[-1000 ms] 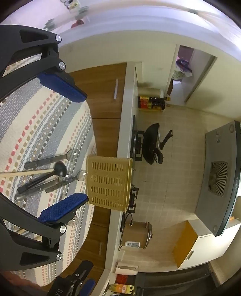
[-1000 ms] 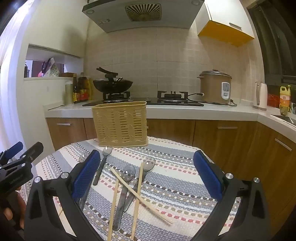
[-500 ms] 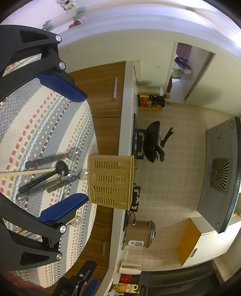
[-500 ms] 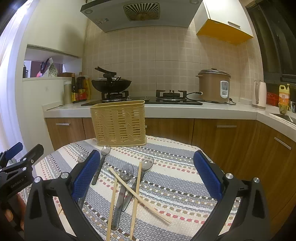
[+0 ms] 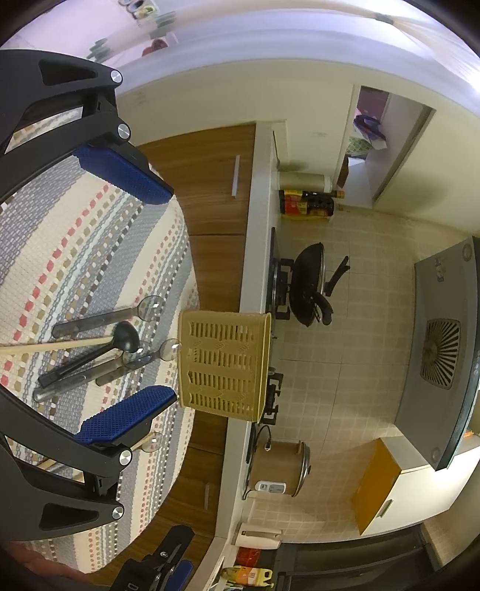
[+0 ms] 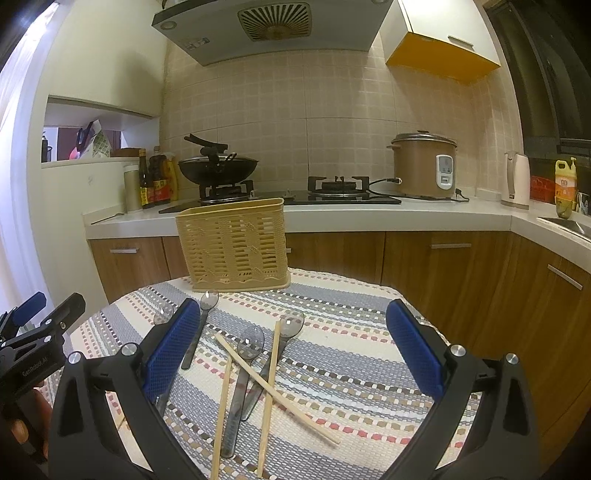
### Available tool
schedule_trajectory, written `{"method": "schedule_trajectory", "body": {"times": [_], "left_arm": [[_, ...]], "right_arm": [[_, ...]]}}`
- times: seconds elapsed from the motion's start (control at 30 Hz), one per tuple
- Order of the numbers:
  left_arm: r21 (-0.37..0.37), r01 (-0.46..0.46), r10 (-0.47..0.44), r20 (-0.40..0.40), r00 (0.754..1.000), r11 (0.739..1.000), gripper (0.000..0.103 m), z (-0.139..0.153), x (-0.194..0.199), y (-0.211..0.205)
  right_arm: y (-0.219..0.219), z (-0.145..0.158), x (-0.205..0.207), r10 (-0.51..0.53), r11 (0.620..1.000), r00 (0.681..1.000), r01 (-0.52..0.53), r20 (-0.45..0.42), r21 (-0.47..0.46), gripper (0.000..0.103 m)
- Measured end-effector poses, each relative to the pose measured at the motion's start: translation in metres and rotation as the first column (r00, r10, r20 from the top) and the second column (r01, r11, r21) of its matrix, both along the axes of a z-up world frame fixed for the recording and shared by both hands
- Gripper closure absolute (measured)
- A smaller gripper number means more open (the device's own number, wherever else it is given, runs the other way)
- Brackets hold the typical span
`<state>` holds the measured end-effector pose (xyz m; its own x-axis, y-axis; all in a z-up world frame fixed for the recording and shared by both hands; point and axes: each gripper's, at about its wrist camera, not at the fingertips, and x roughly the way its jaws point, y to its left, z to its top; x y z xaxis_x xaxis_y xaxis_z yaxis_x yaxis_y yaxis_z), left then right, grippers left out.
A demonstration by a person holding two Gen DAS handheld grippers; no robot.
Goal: Organize utensils
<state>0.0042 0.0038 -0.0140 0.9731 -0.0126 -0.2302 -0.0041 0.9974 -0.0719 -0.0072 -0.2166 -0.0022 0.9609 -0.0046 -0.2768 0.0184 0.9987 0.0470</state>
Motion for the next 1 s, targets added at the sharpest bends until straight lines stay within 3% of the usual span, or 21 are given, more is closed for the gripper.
{"method": "schedule_trajectory", "body": {"times": [1.0], "left_arm": [[0.001, 0.001, -0.001, -0.006, 1.0, 1.0, 0.007, -0.0009, 0.0008, 0.0004]], "right_arm": [[0.0013, -0.0024, 0.0016, -0.005, 1.0, 1.0, 0.005, -0.007, -0.007, 0.007]]}}
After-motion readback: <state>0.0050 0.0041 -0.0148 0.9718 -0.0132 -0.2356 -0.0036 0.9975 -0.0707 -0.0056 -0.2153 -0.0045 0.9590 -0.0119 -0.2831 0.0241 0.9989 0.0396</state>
